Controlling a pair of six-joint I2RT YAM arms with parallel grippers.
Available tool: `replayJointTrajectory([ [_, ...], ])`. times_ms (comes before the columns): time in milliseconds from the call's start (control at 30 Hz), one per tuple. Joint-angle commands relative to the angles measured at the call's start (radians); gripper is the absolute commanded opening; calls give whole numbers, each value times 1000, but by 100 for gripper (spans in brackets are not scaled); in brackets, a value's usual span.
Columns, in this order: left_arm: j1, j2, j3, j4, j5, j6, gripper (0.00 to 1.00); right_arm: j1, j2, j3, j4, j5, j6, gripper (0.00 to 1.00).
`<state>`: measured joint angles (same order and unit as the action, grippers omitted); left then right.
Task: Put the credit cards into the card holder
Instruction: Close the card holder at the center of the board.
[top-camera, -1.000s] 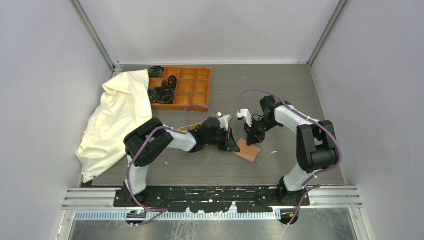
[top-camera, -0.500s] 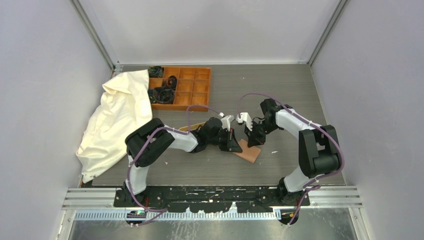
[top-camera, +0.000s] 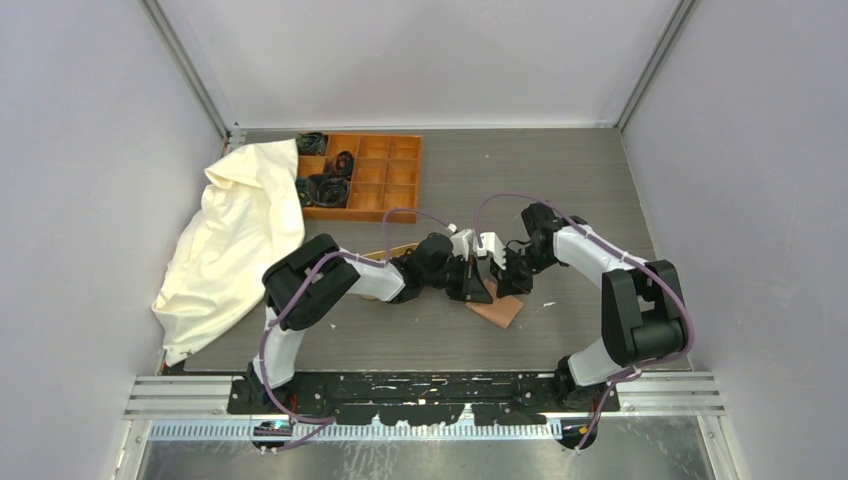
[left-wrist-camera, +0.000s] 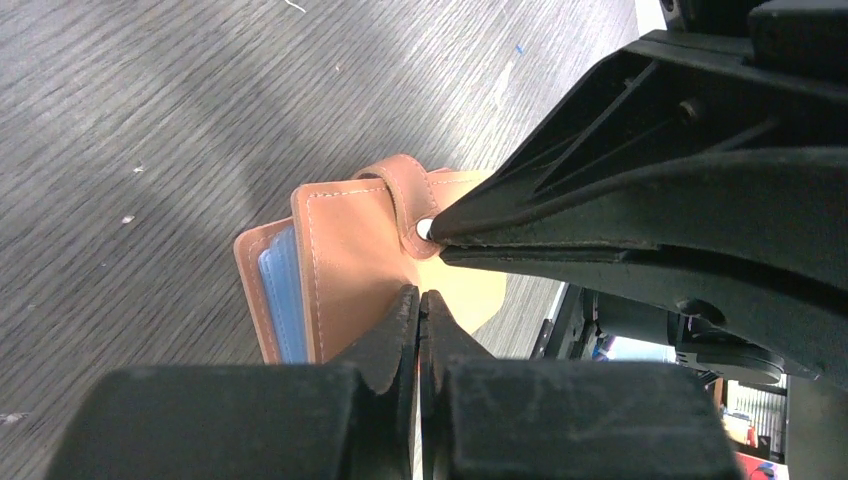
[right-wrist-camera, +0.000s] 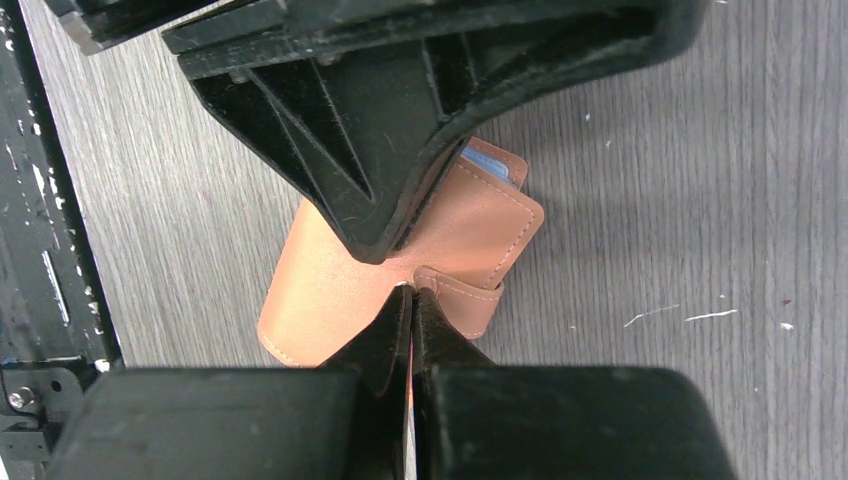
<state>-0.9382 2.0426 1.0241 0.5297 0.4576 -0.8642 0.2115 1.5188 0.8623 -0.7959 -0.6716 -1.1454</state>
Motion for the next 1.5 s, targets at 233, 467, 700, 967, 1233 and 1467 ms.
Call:
replayJointTrajectory([
  [233,-8,57,14,-37,-63,17,0,22,-73,-84,-11,16,-56,1],
  [467,-7,57,7,-36,-72,17,0,51,-80,-104,-34,39,-98,1],
  [700,-9,58,5,-33,-78,19,0,76,-93,-130,-85,61,-164,0],
  [967,-8,42,-7,-19,-77,19,0,91,-131,-151,-57,64,-134,1],
  [1233,-8,36,-17,-21,-78,21,0,91,-196,-110,40,-27,114,0],
  [1467,-7,35,-23,-20,-77,23,0,91,-191,-128,-14,11,37,1],
])
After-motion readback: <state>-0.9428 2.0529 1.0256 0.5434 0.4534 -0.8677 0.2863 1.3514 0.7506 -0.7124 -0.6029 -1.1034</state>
